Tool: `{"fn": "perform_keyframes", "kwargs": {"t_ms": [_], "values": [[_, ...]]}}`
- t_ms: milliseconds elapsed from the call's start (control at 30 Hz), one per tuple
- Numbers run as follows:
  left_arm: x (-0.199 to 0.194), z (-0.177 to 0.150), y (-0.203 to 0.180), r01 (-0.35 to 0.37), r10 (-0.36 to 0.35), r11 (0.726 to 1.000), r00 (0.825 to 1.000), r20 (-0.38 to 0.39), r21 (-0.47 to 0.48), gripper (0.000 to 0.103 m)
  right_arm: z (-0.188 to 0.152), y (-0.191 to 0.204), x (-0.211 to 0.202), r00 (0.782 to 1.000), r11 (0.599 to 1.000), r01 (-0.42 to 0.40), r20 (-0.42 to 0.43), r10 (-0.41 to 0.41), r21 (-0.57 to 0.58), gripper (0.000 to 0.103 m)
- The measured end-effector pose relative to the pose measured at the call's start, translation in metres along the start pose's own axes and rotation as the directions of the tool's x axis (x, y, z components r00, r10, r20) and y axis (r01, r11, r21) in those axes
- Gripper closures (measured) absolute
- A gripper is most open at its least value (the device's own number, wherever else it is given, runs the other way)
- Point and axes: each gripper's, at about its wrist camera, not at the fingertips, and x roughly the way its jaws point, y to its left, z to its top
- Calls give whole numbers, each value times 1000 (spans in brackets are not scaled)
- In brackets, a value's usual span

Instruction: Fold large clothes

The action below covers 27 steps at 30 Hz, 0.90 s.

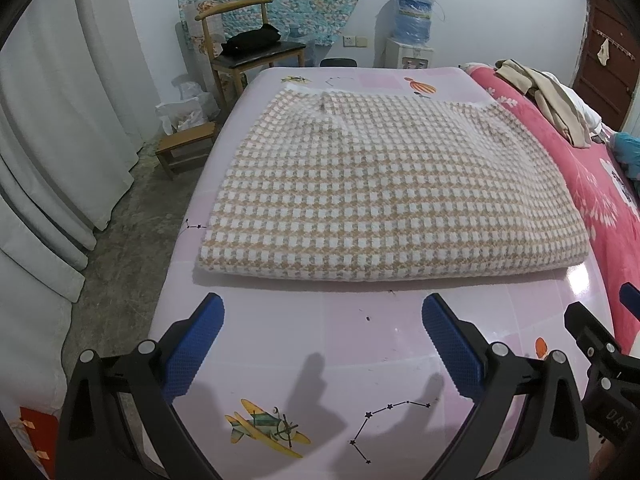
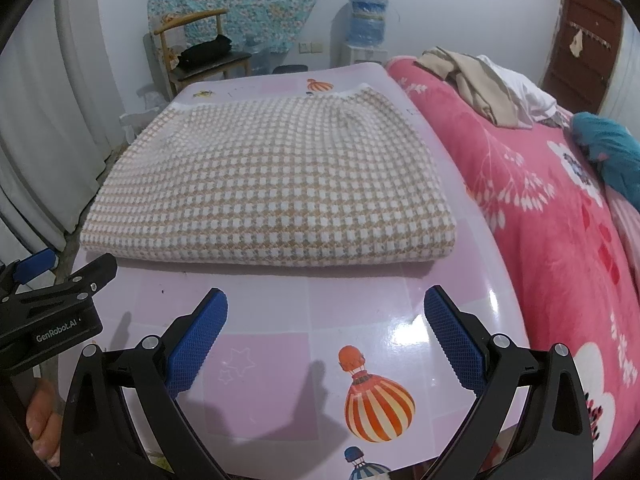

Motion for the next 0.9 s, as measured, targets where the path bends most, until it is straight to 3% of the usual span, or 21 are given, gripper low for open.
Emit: {"fn": "perform_keyframes", "kwargs": {"t_ms": [900], "values": [[-3,0,-3,2,-2,1000,1000,2,1,6,1,-1,-1,1000,1000,1,3,-1,-1,8]]}}
